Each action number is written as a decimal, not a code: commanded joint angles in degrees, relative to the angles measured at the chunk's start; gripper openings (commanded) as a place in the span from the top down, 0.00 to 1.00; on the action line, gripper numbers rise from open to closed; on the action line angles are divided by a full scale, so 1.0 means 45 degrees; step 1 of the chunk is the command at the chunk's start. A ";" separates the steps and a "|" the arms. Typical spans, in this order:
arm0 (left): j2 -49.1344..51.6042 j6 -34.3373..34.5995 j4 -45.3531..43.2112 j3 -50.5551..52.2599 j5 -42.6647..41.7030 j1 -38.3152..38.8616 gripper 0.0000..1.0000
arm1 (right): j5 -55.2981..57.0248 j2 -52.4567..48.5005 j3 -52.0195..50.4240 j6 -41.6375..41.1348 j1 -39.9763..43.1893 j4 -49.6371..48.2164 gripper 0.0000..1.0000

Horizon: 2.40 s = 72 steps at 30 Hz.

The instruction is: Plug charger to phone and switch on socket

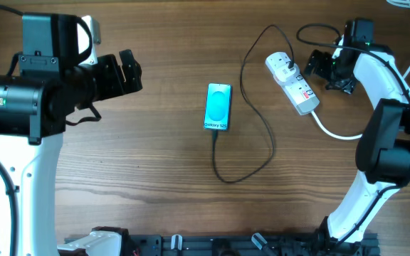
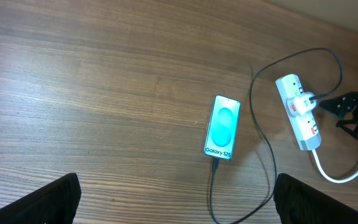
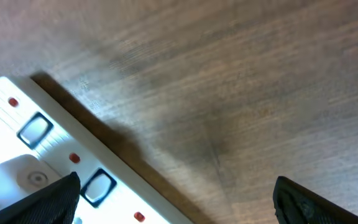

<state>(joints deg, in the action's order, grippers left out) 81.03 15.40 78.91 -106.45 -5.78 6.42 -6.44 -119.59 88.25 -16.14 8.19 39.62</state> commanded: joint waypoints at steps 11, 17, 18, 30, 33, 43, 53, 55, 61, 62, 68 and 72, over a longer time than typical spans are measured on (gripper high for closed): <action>-0.0068 0.0107 0.0005 -0.0010 0.0214 0.0000 0.00 | -0.0272 -0.0709 0.0112 -0.1127 -0.0063 0.0136 0.00; -0.0068 0.0107 0.0005 -0.0010 0.0214 0.0000 0.00 | -0.0597 -0.0933 0.0097 -0.1122 -0.0078 0.0253 0.00; -0.0068 0.0107 0.0005 -0.0010 0.0214 0.0000 0.00 | -0.0602 -0.0933 0.0097 -0.1127 -0.0078 0.0277 0.01; -0.0068 0.0107 0.0005 -0.0010 0.0214 0.0000 0.00 | -0.0627 -0.0976 0.0078 -0.1069 -0.0126 0.0646 0.00; -0.0068 0.0107 0.0005 -0.0010 0.0214 0.0000 0.00 | -0.0986 -0.0981 0.0078 -0.0753 -0.0282 0.0602 0.00; -0.0068 0.0107 0.0005 -0.0010 0.0214 0.0000 0.00 | -0.1185 -0.1073 0.0073 -0.0758 -0.0350 0.0738 0.00; -0.0068 0.0107 0.0005 -0.0010 0.0214 0.0000 0.00 | -0.1418 -0.1073 0.0049 -0.0724 -0.0534 0.0894 0.00; -0.0068 0.0107 0.0005 -0.0010 0.0214 0.0000 0.00 | -0.1467 -0.1073 0.0049 -0.0680 -0.0578 0.0918 0.00; -0.0068 0.0107 0.0005 -0.0010 0.0214 0.0000 0.00 | -0.1613 -0.1073 0.0044 -0.0408 -0.0641 0.1200 0.00; -0.0068 0.0107 0.0005 -0.0010 0.0214 0.0000 0.00 | -0.1661 -0.1005 0.0058 -0.0413 -0.0636 0.1413 0.00; -0.0068 0.0107 0.0005 -0.0010 0.0214 0.0000 0.00 | -0.1350 0.2404 0.0151 -0.0457 -0.0340 0.2550 0.00; -0.0068 0.0107 0.0005 -0.0010 0.0214 0.0000 0.00 | -0.1025 0.6552 0.0126 -0.0461 -0.0364 0.3798 0.00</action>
<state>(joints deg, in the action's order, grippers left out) 81.03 15.40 79.07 -106.45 -5.76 6.42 -12.05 -98.54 88.47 -19.18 6.74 54.11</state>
